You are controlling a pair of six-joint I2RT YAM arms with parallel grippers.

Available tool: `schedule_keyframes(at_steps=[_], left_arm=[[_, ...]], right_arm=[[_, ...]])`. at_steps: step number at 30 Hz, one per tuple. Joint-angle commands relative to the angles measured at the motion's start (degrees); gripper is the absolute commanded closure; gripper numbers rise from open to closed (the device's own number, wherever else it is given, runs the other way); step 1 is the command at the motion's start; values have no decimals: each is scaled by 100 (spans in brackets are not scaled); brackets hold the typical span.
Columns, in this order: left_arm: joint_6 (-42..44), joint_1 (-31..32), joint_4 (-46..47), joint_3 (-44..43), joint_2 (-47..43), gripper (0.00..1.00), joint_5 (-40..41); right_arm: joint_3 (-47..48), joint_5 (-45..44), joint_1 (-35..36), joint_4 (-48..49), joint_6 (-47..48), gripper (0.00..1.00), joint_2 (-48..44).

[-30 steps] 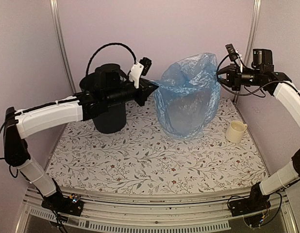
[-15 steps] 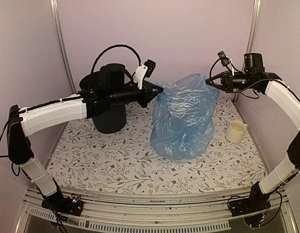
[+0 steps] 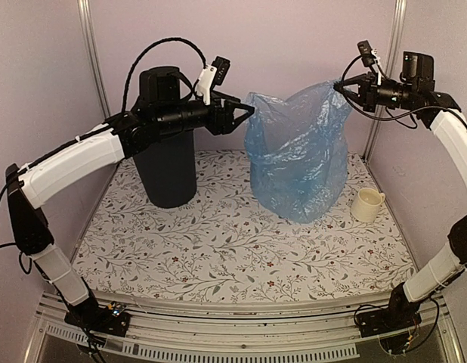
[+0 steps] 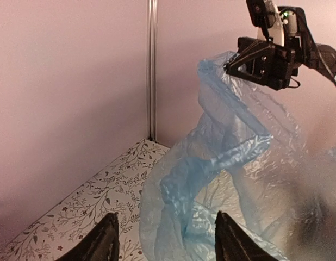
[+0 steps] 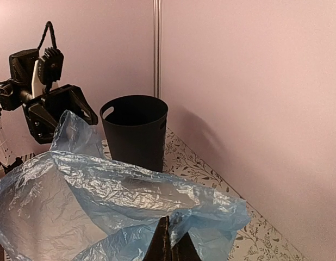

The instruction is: Put the trash bags into the trash bin

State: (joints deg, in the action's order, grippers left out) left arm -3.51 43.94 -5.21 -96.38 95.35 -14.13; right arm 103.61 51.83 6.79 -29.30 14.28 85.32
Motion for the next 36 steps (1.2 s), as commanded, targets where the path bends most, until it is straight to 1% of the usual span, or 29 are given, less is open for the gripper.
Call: schedule_keyframes(at_steps=[1, 4, 6, 9, 11, 15, 18, 21, 24, 29, 32, 36], left_arm=[[-207, -100, -56, 88, -162, 35, -215], [-146, -225, -340, -25, -278, 28, -203], [-49, -311, -529, -25, -417, 24, -56], [115, -483, -982, -51, -573, 21, 533], [155, -706, -1476, -206, -552, 20, 839], [62, -1168, -2492, -574, -369, 20, 1390], [1, -1471, -3272, -970, -151, 22, 1274], [-14, -1620, -3784, -1192, 8, 25, 1188], [-62, -1722, -4010, -1191, 52, 26, 1259], [-14, -1956, -4284, -1174, 151, 30, 1116], [-19, -2056, -4305, -1163, 205, 32, 978], [-12, -2106, -4297, -1194, 251, 33, 931]], right_arm=[[-286, -20, -10, 72, -344, 98, 234], [-210, -201, -4, 73, -339, 98, 213], [-170, -247, -11, 73, -360, 98, 213], [-126, -261, -14, 61, -436, 98, 223], [-58, -327, -19, 16, -431, 98, 222], [204, -376, -35, -202, -368, 98, 302], [440, -366, -37, -353, -352, 98, 372], [689, -390, -35, -470, -317, 98, 443], [861, -500, -37, -539, -207, 98, 530], [910, -601, -37, -633, -53, 98, 549], [922, -615, -37, -690, 89, 98, 548], [1028, -744, -36, -804, 227, 98, 547]])
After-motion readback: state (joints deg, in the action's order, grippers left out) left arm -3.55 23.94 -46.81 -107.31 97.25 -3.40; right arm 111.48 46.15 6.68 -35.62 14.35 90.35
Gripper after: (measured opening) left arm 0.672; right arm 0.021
